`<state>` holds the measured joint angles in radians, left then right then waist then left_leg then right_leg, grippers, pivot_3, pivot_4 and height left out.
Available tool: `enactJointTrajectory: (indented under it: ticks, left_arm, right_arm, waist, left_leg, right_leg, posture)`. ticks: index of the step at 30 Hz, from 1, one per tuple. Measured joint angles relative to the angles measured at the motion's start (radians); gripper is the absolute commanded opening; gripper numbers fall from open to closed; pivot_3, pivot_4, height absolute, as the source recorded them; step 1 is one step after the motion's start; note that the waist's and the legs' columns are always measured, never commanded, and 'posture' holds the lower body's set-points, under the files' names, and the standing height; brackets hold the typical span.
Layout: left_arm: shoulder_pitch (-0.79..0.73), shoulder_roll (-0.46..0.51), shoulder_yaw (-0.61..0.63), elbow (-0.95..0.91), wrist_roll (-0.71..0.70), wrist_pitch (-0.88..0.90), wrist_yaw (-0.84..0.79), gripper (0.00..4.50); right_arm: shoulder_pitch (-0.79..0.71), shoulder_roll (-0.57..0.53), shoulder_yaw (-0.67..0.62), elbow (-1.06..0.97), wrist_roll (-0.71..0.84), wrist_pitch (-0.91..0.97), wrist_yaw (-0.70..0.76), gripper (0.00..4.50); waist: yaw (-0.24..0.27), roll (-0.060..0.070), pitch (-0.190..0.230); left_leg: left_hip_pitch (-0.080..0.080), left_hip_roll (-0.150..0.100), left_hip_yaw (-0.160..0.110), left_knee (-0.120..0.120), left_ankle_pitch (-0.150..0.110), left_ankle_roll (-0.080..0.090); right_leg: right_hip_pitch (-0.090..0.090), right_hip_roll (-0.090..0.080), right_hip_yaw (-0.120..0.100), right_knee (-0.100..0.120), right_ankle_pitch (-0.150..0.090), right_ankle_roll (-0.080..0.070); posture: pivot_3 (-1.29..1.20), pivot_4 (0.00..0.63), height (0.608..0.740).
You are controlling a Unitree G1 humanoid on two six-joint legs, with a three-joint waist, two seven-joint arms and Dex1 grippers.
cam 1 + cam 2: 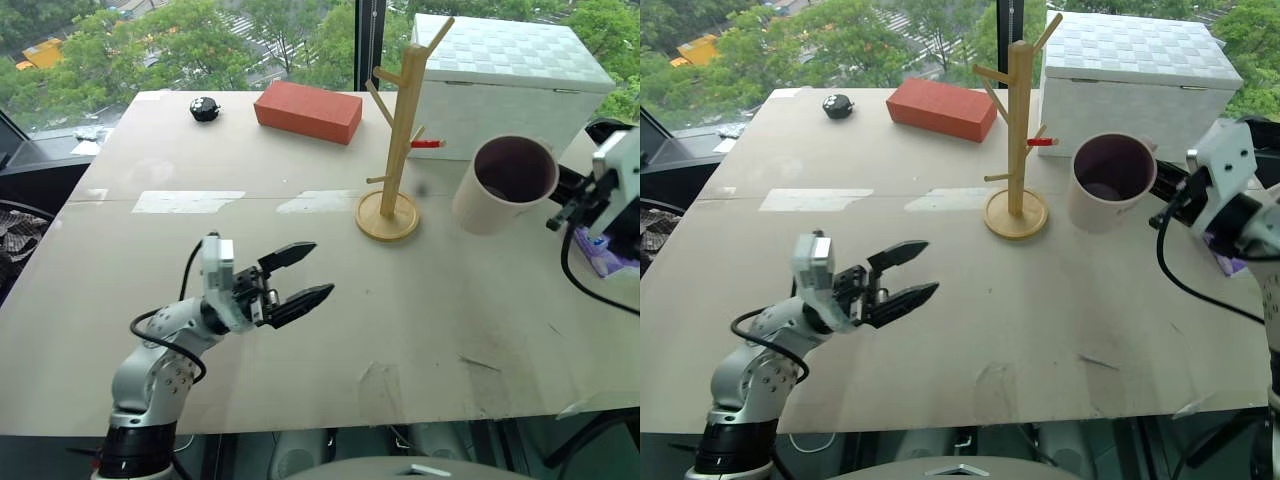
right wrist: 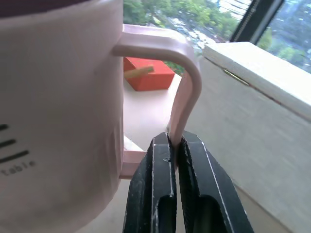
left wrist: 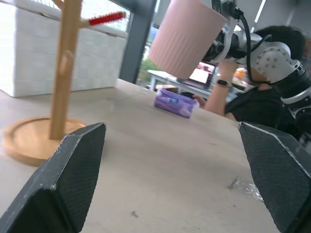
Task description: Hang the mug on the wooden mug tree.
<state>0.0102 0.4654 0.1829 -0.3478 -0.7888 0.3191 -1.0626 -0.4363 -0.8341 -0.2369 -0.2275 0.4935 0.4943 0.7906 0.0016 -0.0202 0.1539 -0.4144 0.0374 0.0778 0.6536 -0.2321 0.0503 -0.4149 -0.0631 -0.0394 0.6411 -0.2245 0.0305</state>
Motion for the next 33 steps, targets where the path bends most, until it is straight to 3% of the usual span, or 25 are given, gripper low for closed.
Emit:
enactJointTrajectory:
  ticks: [6,12,25,28,33]
  left_arm:
    - [0.028,-0.056,0.033,-0.011,0.007,-0.093,0.033,4.5]
    - [0.05,-0.062,0.044,-0.014,0.017,-0.124,0.068,4.5]
    - [0.047,-0.107,0.135,0.015,-0.004,-0.254,0.072,4.5]
    - [0.049,-0.103,0.14,0.026,-0.013,-0.261,0.052,4.5]
    - [0.054,-0.077,0.14,0.05,-0.043,-0.247,0.004,4.5]
  right_arm:
    - [-0.25,-0.013,0.196,0.222,-0.052,0.049,0.13,0.03]
    - [-0.417,0.05,0.316,0.385,-0.135,0.026,0.219,0.03]
    - [-0.594,0.187,0.45,0.61,-0.315,-0.002,0.234,0.03]
    - [-0.631,0.227,0.457,0.692,-0.336,-0.022,0.238,0.9]
    - [-0.624,0.228,0.415,0.683,-0.338,-0.039,0.204,3.4]
  waist:
    - [0.009,0.0,0.0]
    - [0.008,0.0,0.0]
    - [0.009,0.0,0.0]
    - [0.009,0.001,0.0]
    - [0.011,0.001,0.001]
  left_leg:
    - [-0.001,0.0,0.002,0.0,0.0,0.0]
    - [-0.001,0.0,0.003,0.0,0.0,0.0]
    - [-0.001,0.0,0.003,0.0,0.0,0.0]
    - [-0.002,0.0,0.003,0.0,0.0,0.0]
    - [-0.002,0.0,0.003,0.0,0.0,0.0]
  right_leg:
    - [-0.001,-0.001,0.001,0.0,0.0,0.0]
    - [-0.002,-0.001,0.001,0.0,0.0,0.0]
    - [-0.002,-0.001,0.0,0.0,0.001,-0.001]
    - [-0.002,-0.001,0.0,0.0,0.001,0.0]
    - [-0.002,-0.001,0.0,0.0,0.001,0.0]
  posture:
    - [0.0,0.15,0.74]
    - [0.0,0.15,0.74]
    - [0.0,0.15,0.74]
    - [0.0,0.15,0.74]
    - [0.0,0.15,0.74]
